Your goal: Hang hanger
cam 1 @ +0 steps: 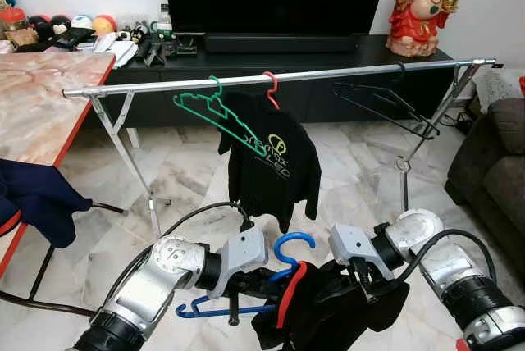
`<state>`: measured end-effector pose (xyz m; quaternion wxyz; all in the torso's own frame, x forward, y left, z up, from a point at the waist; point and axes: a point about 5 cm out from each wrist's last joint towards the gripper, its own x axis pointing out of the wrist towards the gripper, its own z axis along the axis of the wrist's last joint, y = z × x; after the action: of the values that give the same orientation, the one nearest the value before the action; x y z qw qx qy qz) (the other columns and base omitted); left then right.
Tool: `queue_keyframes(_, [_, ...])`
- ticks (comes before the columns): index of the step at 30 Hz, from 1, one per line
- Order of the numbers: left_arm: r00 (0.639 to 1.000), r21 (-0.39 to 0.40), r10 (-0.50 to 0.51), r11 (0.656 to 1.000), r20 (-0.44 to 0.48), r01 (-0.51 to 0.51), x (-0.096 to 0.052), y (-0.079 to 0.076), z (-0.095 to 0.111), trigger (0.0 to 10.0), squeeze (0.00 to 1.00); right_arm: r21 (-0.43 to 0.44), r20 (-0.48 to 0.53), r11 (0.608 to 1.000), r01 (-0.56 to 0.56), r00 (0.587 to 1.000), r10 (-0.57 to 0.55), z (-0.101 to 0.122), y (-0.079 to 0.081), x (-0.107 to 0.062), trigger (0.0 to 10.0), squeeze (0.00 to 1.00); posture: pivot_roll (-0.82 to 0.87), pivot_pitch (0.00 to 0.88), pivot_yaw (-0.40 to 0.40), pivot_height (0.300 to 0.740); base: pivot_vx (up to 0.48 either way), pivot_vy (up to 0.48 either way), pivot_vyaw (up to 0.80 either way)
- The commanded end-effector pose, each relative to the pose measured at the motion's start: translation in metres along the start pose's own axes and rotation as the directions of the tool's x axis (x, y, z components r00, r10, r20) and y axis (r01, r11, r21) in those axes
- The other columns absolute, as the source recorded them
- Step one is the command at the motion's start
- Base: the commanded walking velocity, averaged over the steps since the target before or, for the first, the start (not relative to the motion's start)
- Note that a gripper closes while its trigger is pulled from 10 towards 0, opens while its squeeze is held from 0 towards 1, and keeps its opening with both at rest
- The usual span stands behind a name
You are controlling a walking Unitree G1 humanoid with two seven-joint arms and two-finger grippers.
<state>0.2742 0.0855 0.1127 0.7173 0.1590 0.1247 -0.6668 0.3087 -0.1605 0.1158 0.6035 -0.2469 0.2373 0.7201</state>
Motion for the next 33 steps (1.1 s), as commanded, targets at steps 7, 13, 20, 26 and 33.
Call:
queue_keyframes(7, [0.998,0.094,0.005,0.995,0.057,-0.010,-0.0001,0.0069,0.0232,10.0,0.00,0.021,-0.083,0.996,-0.082,0.993,0.084,-0.0140,0.0102,0.0093,0.0,0.00,-0.05,0.016,-0.046,0.740,0.000,0.000,0.00])
queue_keyframes(13, [0.998,0.093,0.007,0.996,0.062,-0.013,0.0005,0.0071,0.0238,10.0,0.00,0.024,-0.090,0.999,-0.037,0.995,0.039,-0.0152,0.0066,0.0116,10.0,0.08,-0.05,0.019,-0.047,0.740,0.000,0.000,0.00])
queue_keyframes(20, [0.998,0.095,0.008,0.995,0.064,-0.014,-0.0001,0.0079,0.0249,10.0,0.00,0.019,-0.096,0.999,-0.028,0.995,0.029,-0.0156,0.0056,0.0125,10.0,0.00,-0.05,0.023,-0.047,0.740,0.000,0.000,0.00])
queue_keyframes(26, [0.997,0.093,0.010,0.996,0.071,-0.016,0.0003,0.0081,0.0260,10.0,0.00,0.039,-0.084,0.999,-0.027,0.996,0.030,-0.0170,0.0059,0.0134,3.4,0.00,-0.05,0.029,-0.051,0.740,0.000,0.000,0.00])
queue_keyframes(33, [0.997,0.090,0.013,0.996,0.075,-0.020,0.0004,0.0085,0.0267,10.0,0.00,0.040,-0.077,0.999,-0.031,0.996,0.034,-0.0163,0.0057,0.0117,0.0,0.00,-0.05,0.038,-0.054,0.740,0.000,0.000,0.00])
